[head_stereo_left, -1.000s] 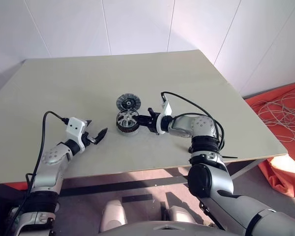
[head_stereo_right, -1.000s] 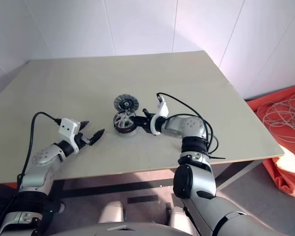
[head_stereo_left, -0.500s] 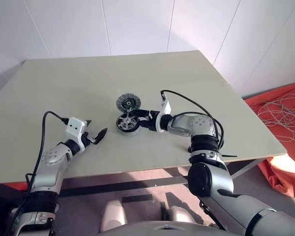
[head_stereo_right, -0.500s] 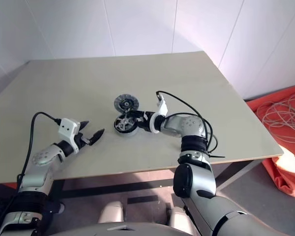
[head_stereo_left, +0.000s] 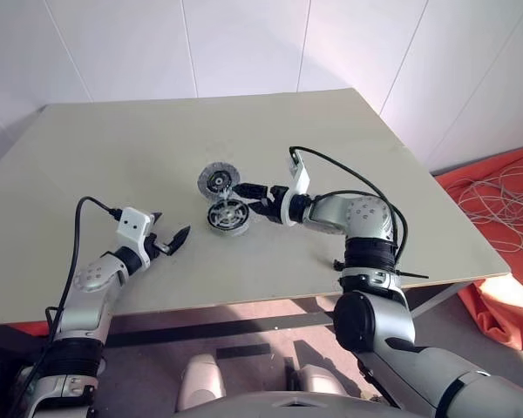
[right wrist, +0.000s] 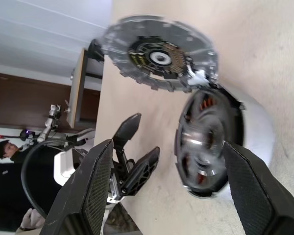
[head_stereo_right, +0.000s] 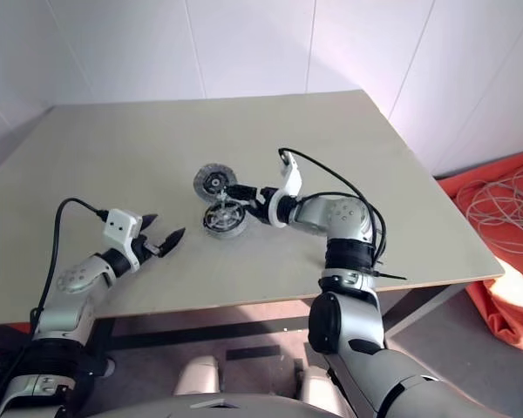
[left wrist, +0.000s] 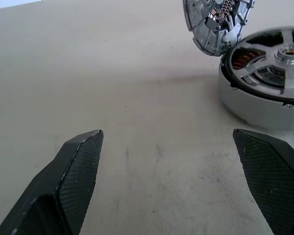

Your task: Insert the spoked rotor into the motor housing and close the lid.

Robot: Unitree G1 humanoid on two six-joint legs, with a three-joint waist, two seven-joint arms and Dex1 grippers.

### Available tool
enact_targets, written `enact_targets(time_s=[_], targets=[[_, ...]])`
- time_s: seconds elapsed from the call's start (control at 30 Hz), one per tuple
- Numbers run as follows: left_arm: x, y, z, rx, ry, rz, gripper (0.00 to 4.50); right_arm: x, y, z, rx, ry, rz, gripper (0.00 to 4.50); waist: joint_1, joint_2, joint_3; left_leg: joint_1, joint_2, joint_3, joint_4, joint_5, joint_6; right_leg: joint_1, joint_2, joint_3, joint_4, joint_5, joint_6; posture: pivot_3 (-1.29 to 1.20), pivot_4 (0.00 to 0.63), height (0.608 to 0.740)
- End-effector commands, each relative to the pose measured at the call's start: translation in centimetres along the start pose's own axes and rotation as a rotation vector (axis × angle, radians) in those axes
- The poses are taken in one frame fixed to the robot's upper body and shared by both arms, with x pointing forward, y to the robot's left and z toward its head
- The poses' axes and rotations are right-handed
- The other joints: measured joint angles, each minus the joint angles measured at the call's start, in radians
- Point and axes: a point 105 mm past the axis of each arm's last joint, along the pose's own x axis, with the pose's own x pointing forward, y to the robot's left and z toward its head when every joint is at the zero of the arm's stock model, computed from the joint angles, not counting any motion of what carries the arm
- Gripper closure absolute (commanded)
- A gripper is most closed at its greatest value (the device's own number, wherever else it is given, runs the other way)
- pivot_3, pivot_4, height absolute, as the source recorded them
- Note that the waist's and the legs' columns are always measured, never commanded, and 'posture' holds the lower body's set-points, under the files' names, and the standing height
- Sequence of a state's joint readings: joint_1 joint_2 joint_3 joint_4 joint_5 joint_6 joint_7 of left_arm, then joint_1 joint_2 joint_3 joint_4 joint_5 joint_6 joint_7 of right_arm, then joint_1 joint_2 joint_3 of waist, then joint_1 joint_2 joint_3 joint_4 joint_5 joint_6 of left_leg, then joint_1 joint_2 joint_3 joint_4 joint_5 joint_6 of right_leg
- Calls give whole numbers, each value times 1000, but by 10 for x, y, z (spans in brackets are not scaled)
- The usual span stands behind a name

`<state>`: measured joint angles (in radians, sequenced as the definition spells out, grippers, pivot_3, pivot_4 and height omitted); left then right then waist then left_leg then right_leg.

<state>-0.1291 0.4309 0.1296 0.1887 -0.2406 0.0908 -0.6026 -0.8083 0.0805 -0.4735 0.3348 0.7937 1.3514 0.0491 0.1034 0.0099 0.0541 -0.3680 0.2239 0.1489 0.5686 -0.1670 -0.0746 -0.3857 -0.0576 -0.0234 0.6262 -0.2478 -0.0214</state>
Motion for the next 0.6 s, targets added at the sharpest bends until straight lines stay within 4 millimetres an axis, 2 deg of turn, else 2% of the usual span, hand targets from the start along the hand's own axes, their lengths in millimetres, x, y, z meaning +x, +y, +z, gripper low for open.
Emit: enact_targets(time_s=[0.03,0.17,0.23,0.37,0.43,0.53,0.6], targets=[[2,3,17,31,-48,2,0,-10,20,14,-86,-55,49,487,0,0,0,0,0,0,0,0,0,0,0,0,0,0,0,0,0,740],[3,2,17,30,-51,-2,0,-12,26,14,-178,-73,58,487,0,0,0,1,0,0,0,0,0,0,0,0,0,0,0,0,0,740],[5,1,18,31,-54,-6,0,-12,26,13,-291,-96,48,487,1,0,0,1,0,0,0,0,0,0,0,0,0,0,0,0,0,740],[8,-2,21,32,-60,-17,0,-5,4,8,-668,-136,-63,487,4,0,0,0,0,0,0,0,0,1,0,0,-1,0,0,0,0,740],[10,-6,21,30,-63,-26,0,-1,-8,3,-718,-123,-83,487,3,0,0,0,0,0,0,0,0,1,0,0,-1,0,0,0,0,740],[13,-10,22,28,-68,-40,0,4,-20,4,-795,-138,-118,1097,-1,0,0,0,0,0,1,0,0,1,0,0,0,0,0,0,0,740],[14,-13,21,26,-69,-48,0,5,-19,4,-793,-147,-102,1795,-3,0,0,0,0,0,1,0,0,1,0,0,0,-2,-3,0,0,740]])
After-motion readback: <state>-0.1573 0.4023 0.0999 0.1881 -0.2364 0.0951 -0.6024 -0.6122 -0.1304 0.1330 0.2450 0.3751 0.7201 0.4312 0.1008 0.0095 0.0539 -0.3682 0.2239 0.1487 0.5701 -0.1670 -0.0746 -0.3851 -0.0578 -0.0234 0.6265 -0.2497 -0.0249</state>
